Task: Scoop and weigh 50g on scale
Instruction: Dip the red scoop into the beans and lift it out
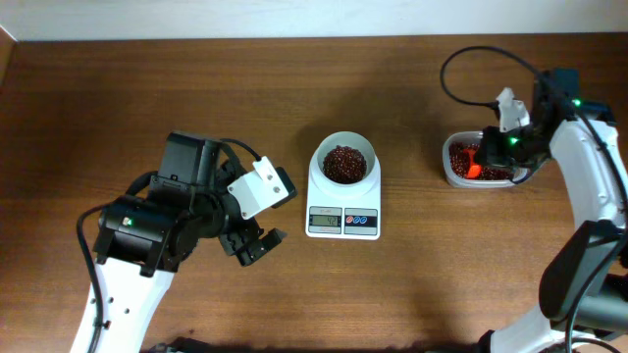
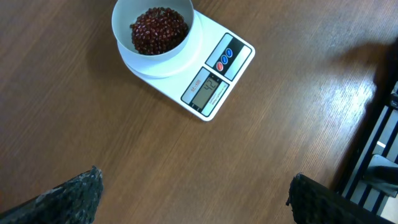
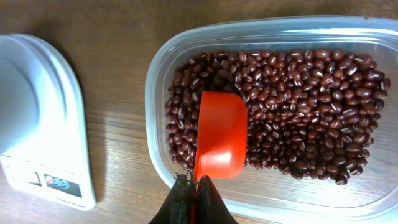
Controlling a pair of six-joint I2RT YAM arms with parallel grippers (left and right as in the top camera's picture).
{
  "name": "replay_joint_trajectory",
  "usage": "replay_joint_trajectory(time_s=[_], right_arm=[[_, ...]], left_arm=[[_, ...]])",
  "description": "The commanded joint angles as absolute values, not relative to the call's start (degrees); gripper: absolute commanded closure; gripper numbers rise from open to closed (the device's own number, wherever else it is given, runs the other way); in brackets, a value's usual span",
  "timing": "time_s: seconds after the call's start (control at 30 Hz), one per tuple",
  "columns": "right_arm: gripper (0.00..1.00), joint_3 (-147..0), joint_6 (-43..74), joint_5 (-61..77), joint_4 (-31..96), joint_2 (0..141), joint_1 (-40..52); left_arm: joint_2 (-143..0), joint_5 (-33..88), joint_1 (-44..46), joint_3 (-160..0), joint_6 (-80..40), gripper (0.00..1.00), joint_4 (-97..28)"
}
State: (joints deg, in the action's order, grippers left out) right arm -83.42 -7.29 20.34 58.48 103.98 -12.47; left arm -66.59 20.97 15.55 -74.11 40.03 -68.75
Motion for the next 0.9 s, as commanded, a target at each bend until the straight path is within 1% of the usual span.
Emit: replay_joint_trajectory(time_s=[0.0,0.23,0.5,0.7,0.87], right_arm=[[0.96,-83.81,-6.55,26.68,58.65,105.91,-15.49],[0.96,-83.81,-6.61,29.28,58.96,106.45,-20.16],[0.96,-83.81,-7.79,39.64,59.46,106.45,-26.52],[0.96,-83.81,-9.69,42.54,61.45,106.45,-29.23],[0.96,-83.81,-12.01,47.66,62.83,106.45,-30.48]], left_arm=[[-66.30,20.99,15.22,-75.05,39.75,0.01,-68.64],[-66.30,20.99,15.22,-75.05,39.75,0.01,-68.64],[-66.28,20.99,15.22,-75.05,39.75,0.01,-68.66],[-66.28,20.99,15.22,-75.05,39.75,0.01,-68.64],[-66.28,20.99,15.22,-75.05,39.75,0.01,-68.64]])
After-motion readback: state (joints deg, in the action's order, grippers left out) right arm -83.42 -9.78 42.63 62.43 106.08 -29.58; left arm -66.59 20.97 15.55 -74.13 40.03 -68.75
